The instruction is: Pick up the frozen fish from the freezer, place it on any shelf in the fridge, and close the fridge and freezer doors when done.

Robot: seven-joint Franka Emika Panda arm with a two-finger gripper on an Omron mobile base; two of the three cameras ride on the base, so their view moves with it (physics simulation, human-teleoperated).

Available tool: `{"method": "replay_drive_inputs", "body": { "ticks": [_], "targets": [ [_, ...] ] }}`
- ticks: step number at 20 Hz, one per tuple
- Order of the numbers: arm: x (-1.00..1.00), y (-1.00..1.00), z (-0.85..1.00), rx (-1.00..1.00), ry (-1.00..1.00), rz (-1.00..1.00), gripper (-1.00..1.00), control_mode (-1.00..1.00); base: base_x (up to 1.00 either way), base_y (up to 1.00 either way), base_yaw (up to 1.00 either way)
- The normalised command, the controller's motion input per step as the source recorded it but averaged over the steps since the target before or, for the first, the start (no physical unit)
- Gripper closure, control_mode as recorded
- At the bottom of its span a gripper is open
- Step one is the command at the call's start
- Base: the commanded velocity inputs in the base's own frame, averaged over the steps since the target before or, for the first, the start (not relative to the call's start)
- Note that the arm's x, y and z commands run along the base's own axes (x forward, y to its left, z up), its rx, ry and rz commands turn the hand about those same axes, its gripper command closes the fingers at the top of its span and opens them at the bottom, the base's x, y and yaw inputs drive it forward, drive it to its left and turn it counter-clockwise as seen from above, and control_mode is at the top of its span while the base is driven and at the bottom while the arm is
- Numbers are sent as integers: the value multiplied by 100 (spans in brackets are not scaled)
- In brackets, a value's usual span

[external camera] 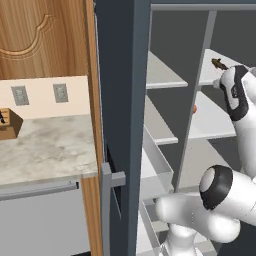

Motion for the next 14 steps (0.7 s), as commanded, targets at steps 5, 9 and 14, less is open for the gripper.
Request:
{"method": "replay_drive_inputs", "body": {
  "ticks": [5, 9, 14],
  "targets": [
    [-100, 74, -64, 0, 56, 0, -100, -100, 0, 0, 0],
    [-66, 42, -68, 0, 70, 0, -100, -100, 0, 0, 0],
    [3, 0, -7, 0, 10, 0, -100, -100, 0, 0, 0]
  ]
}}
